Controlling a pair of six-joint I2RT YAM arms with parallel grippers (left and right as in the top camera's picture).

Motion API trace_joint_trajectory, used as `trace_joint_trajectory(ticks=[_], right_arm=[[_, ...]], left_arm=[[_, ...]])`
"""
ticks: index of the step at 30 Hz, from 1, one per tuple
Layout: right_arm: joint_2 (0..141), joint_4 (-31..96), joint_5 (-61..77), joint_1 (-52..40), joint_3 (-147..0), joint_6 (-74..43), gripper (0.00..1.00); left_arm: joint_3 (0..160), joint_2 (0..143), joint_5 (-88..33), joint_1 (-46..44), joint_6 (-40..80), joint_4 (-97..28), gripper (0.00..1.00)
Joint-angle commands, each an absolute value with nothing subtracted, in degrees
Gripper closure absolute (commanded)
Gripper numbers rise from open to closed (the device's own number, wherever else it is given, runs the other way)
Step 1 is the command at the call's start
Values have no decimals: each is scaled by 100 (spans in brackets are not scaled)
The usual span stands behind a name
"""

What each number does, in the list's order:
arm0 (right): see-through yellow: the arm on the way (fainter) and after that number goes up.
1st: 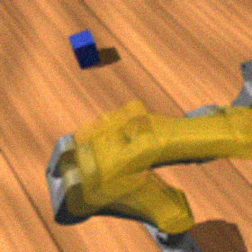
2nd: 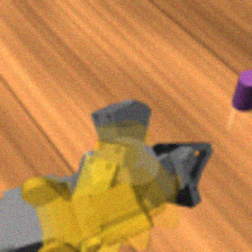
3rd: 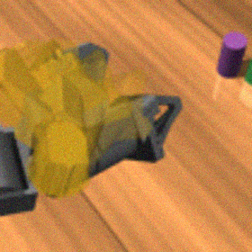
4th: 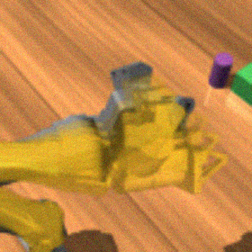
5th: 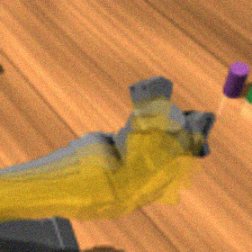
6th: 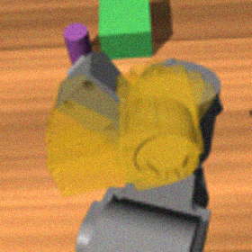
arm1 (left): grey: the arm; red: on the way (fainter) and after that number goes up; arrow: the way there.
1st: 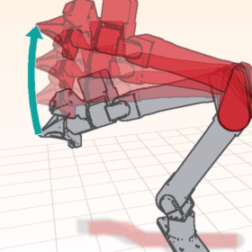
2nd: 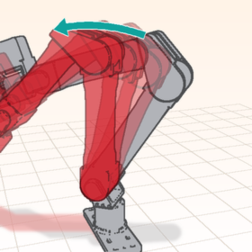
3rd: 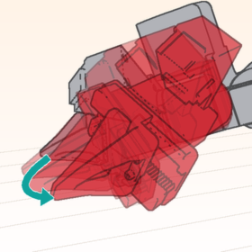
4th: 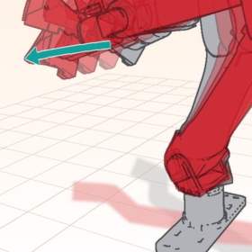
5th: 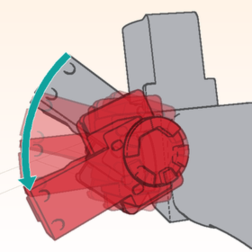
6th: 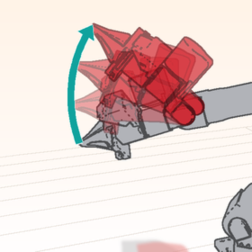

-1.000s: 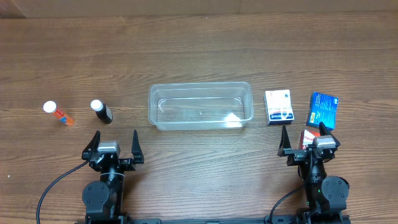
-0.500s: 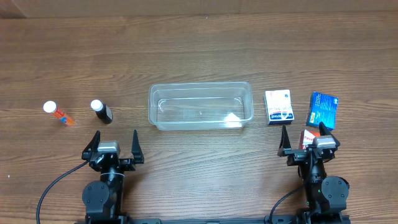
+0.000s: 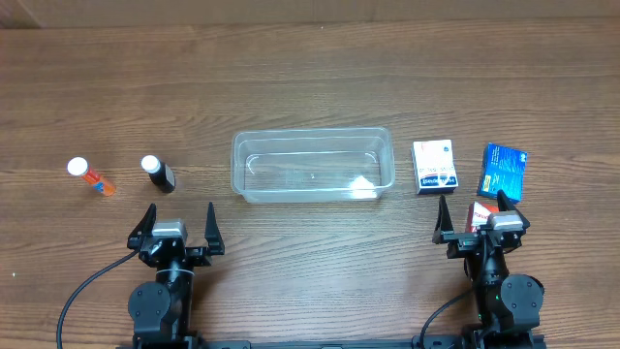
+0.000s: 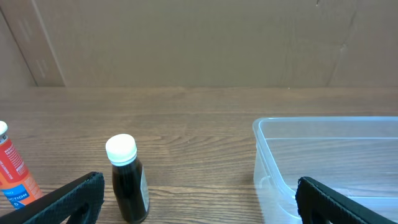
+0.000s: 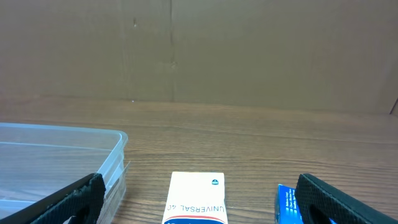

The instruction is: Pack container

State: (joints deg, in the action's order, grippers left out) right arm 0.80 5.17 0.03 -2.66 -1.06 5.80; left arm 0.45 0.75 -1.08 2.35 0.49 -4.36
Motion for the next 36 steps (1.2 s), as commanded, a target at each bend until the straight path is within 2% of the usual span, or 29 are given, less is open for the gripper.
trace_joint_trajectory(ticks=[1,5,10,17,21,27,32,36], right_arm=[[30,482,19,-250,-45,582,0],[30,482,34,-250,-45,419,0],[30,484,32,-250,-45,-738,0],[311,484,12,-250,-423,-770,0],[1020,491,12,-250,-961,-751,0],[2912,836,16,-250,-2311,-753,0],[4794,2416,34,-250,-4228,-751,0],[6136,3946,104,-250,-5706,-753,0]], left_arm=[[27,25,-110,257,134,-443,0],[27,25,-110,257,134,-443,0],[27,25,-235,257,200,-419,0],[401,27,-285,257,869,-497,0],[1026,224,-248,257,921,-727,0],[2305,1636,-191,261,897,-1232,0],[3944,3675,-200,261,880,-2469,0],[5496,5247,-198,261,878,-4095,0]])
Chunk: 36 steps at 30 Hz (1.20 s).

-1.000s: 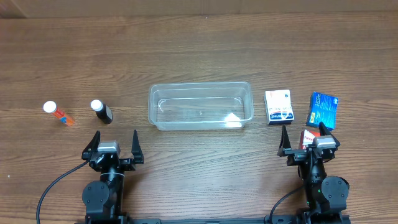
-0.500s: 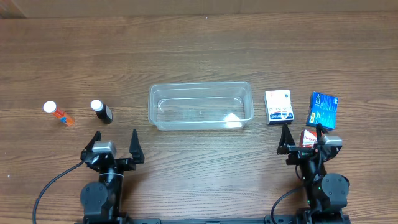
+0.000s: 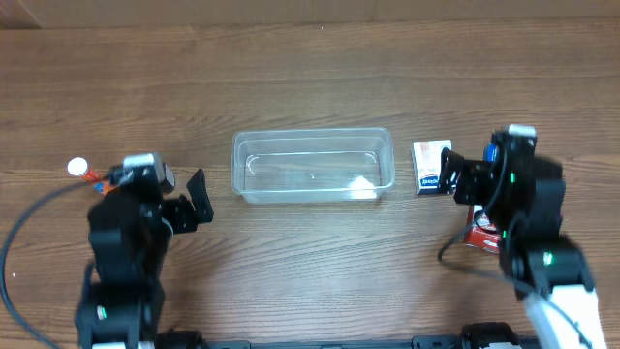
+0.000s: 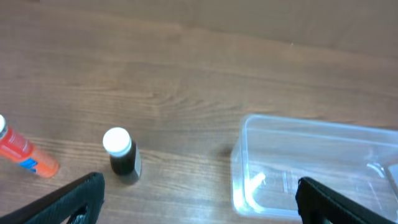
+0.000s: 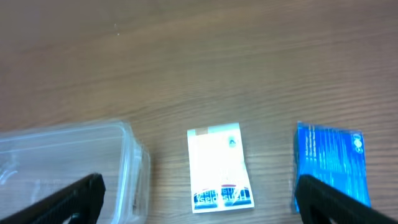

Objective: Pack container
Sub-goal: 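Reach the left gripper to the black bottle and grasp it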

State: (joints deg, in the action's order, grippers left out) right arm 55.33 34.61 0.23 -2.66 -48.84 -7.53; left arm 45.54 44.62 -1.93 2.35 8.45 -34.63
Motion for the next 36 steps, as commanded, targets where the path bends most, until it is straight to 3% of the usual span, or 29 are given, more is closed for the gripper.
trace_joint_trajectory(ticks=[1,7,14,21,36], right_arm=[[6460,4309,104,-250,-6020,-753,0],[7397,5371,285,-250,-6539,-753,0],[7402,5413,266,-248,-6539,-753,0],[7402,5415,268,-248,-6536,-753,0],[7402,5413,268,-250,-6532,-753,0]], left_arm=[[5913,5627,-191,261,875,-4589,0],[7448,6790,-368,261,880,-6613,0],[8075,7105,-62,482,996,-7212,0],[8464,8350,-60,1262,1031,-7201,0],[8464,10558,80,1328,1031,-6130,3]])
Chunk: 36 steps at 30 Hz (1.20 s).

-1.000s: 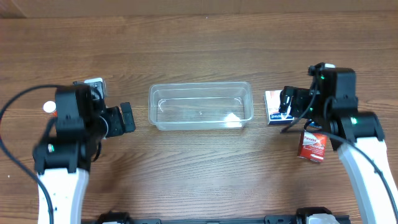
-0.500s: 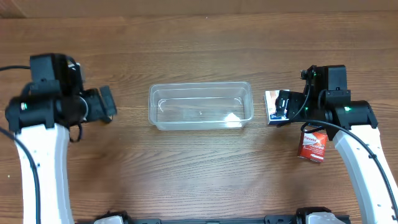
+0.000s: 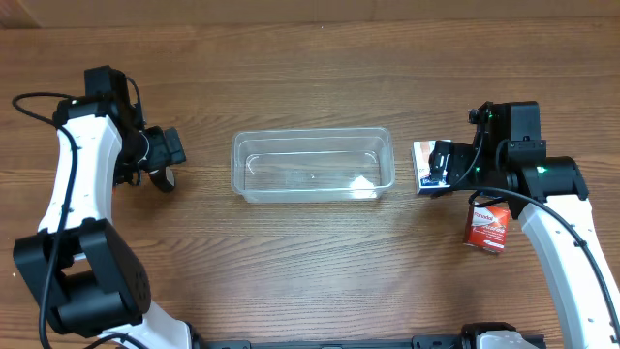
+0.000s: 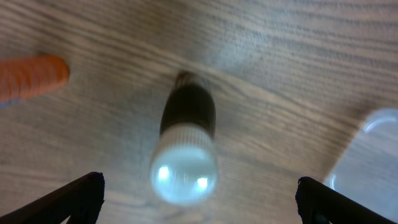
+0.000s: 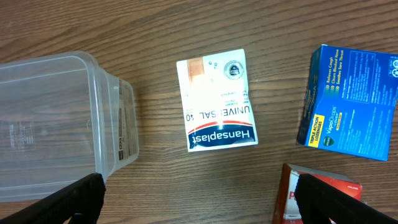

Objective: Pack container
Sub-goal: 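Reach the left gripper to the black bottle and grasp it, then carry the black bottle into the container's left end and release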

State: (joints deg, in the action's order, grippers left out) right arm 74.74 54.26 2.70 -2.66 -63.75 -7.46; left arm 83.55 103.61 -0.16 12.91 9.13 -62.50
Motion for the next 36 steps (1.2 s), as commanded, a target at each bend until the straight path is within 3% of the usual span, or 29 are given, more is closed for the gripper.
trace_joint_trajectory(ticks=[1,6,10,13,16,28,36], right_arm=[[7402,5413,268,-250,-6532,-753,0],[7402,5413,268,-250,-6532,-753,0],[7402,5415,268,-250,-6532,-753,0],[7402,5415,268,-250,-6532,-753,0],[7402,5415,268,-250,-6532,-753,0],[7402,5413,266,-250,-6532,-753,0],[7402,5413,268,-250,-6532,-753,0]], left_arm=[[8464,10621,154,1328,1031,-6049,5],[8462,10772,211,1328,1028,-6010,14],[8462,10772,211,1328,1031,-5990,29],[8462,10772,211,1326,1028,-5992,46],[8462,10772,211,1326,1031,-5994,52],[8621,10739,185,1291,1096,-6235,94],[9828,10044,-425,692,1249,-7087,96]])
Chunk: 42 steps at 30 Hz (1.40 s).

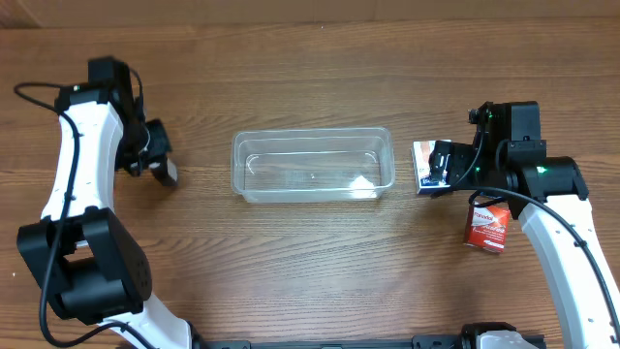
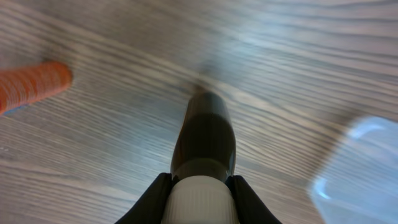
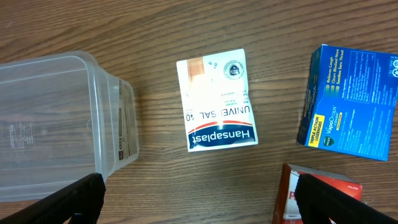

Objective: Pack container
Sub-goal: 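Carry the black bottle into the container's left end and release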

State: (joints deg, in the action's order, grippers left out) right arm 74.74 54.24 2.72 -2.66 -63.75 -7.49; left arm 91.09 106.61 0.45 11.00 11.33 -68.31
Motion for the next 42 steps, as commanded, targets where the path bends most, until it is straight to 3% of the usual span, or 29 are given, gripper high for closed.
trace_joint_trajectory(ticks=[1,6,13,22,38,39,42], right_arm=[[7402,5413,268,-248,-6532,-753,0],[7402,5413,268,-250,-6532,-753,0],[7402,5413,268,-250,-6532,-753,0],[7402,5413,268,-250,-6532,-753,0],[7402,5413,268,-250,-6532,-753,0],[7402,5411,268,-250,-6532,-753,0],[7402,5406,268,-250,-6532,-753,0]], left_arm=[[10033,9896,-458,504,1258,-7227,96],[10366,9371,-403,-794,1496,-7387,96],[10326,9955,-69,-1769,1999,-7588,96],[10324,11104,-71,-1695,2322,-7601,96],[10324,11843,211,-1459,2882,-7279,96],[10324,11843,189,-1459,2877,-7282,92],[10324,11843,189,-1472,2875,-7328,64]])
